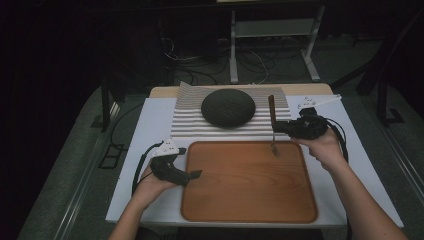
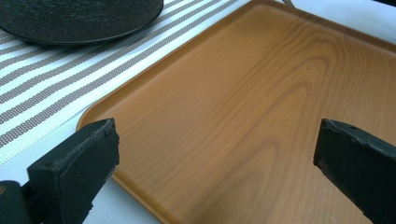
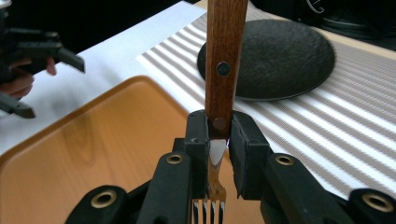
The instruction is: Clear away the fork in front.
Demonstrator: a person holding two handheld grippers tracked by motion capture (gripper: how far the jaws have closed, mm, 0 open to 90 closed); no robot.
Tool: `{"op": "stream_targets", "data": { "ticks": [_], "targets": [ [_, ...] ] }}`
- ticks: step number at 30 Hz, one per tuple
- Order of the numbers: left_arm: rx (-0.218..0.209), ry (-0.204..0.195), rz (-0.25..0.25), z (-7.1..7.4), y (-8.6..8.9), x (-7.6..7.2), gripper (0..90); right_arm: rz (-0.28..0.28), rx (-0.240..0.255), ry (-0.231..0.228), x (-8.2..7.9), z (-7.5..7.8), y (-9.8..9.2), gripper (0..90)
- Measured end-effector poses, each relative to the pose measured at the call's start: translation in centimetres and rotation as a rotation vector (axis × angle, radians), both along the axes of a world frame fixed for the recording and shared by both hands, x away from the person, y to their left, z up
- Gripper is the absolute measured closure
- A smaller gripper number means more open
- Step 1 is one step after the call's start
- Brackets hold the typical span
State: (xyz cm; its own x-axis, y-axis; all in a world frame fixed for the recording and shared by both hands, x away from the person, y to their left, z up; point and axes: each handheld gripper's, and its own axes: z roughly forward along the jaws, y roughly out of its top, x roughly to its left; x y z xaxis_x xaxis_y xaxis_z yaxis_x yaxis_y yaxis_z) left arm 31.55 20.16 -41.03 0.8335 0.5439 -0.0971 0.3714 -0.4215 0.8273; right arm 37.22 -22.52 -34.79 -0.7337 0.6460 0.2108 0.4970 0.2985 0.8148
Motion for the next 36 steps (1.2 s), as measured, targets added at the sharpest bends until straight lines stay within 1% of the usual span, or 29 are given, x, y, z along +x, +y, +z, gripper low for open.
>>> {"op": "stream_targets", "data": {
  "ticks": [2,3,4,7,8,9,10,12,13,14,16,17,18,21,22,23,24,25,26,27,28,30,31,32,33,34,35,36],
  "targets": [
    [0.002,-0.001,-0.002,0.0,0.0,0.0,0.0,0.011,0.005,0.005,-0.5,-0.3,0.2,77.0],
    [0.002,-0.001,-0.002,0.0,0.0,0.0,0.0,0.011,0.005,0.005,-0.5,-0.3,0.2,77.0],
    [0.001,0.000,-0.001,-0.1,0.0,0.0,0.0,0.022,0.001,0.008,-1.1,-0.7,0.6,77.0],
    [-0.002,0.003,-0.001,-0.1,0.0,0.0,0.0,0.036,0.001,0.011,-1.5,-1.1,0.9,77.0],
    [-0.001,0.000,0.000,-0.1,0.0,0.0,0.0,0.058,0.006,0.014,-2.1,-1.5,1.4,76.9],
    [-0.001,0.000,0.000,-0.1,0.0,0.0,0.0,0.058,0.006,0.014,-2.1,-1.5,1.4,76.9],
    [0.000,-0.002,0.004,-0.1,0.0,0.0,0.0,0.069,0.001,0.014,-2.6,-1.8,2.0,77.0],
    [-0.001,-0.005,0.008,-0.1,0.0,0.0,0.0,0.086,-0.009,0.014,-3.1,-2.1,2.5,76.9],
    [-0.001,-0.005,0.008,-0.1,0.0,0.0,0.0,0.086,-0.009,0.014,-3.1,-2.1,2.5,76.9],
    [-0.002,-0.006,0.012,-0.1,0.0,0.0,0.0,0.093,-0.016,0.009,-3.5,-2.3,2.7,76.9],
    [-0.004,-0.006,0.012,-0.1,0.0,0.0,0.0,0.097,-0.018,0.012,-3.8,-2.5,2.9,77.0],
    [-0.004,-0.006,0.012,-0.1,0.0,0.0,0.0,0.097,-0.018,0.012,-3.8,-2.5,2.9,77.0],
    [-0.017,-0.001,0.015,0.0,0.0,0.0,0.0,0.100,-0.019,0.019,-3.9,-2.6,3.1,76.9],
    [-0.021,-0.002,0.018,0.2,-0.2,0.1,0.0,0.105,-0.025,0.015,-3.9,-2.7,3.4,76.9],
    [-0.029,-0.003,0.017,0.6,-0.4,0.1,0.0,0.106,-0.022,0.016,-3.9,-2.7,3.4,76.9],
    [-0.029,-0.003,0.017,0.6,-0.4,0.1,0.0,0.106,-0.020,0.015,-3.9,-2.7,3.4,76.9],
    [-0.047,-0.003,0.015,1.0,-0.6,0.3,0.0,0.108,-0.019,0.015,-3.9,-2.7,3.4,76.9],
    [-0.047,-0.003,0.015,1.0,-0.6,0.3,0.0,0.106,-0.017,0.014,-3.9,-2.7,3.4,77.0],
    [-0.062,-0.006,0.005,1.4,-0.9,0.5,0.0,0.104,-0.014,0.013,-3.9,-2.7,3.4,76.9],
    [-0.062,-0.006,0.005,1.4,-0.9,0.5,0.0,0.104,-0.010,0.016,-3.9,-2.7,3.4,76.9],
    [-0.063,-0.007,-0.010,1.8,-1.4,0.8,0.0,0.103,-0.008,0.015,-3.9,-2.7,3.3,76.9],
    [-0.054,-0.010,-0.019,2.1,-2.0,1.1,0.0,0.101,-0.002,0.012,-3.8,-2.6,3.2,76.9],
    [-0.054,-0.010,-0.019,2.1,-2.0,1.1,0.0,0.101,-0.002,0.012,-3.8,-2.6,3.2,76.9],
    [-0.054,-0.011,-0.030,2.3,-2.6,1.4,0.0,0.095,0.001,0.009,-3.8,-2.5,3.1,76.9],
    [-0.054,-0.011,-0.030,2.3,-2.6,1.4,0.0,0.095,0.001,0.009,-3.8,-2.5,3.1,76.9],
    [-0.050,-0.013,-0.039,2.5,-3.2,1.6,0.0,0.093,0.010,0.008,-3.7,-2.4,3.0,76.9],
    [-0.050,-0.013,-0.039,2.5,-3.2,1.6,0.1,0.093,0.010,0.008,-3.7,-2.4,3.0,76.9],
    [-0.052,-0.017,-0.052,2.8,-3.8,1.8,0.1,0.090,0.014,0.007,-3.7,-2.4,2.9,76.9]
  ]
}}
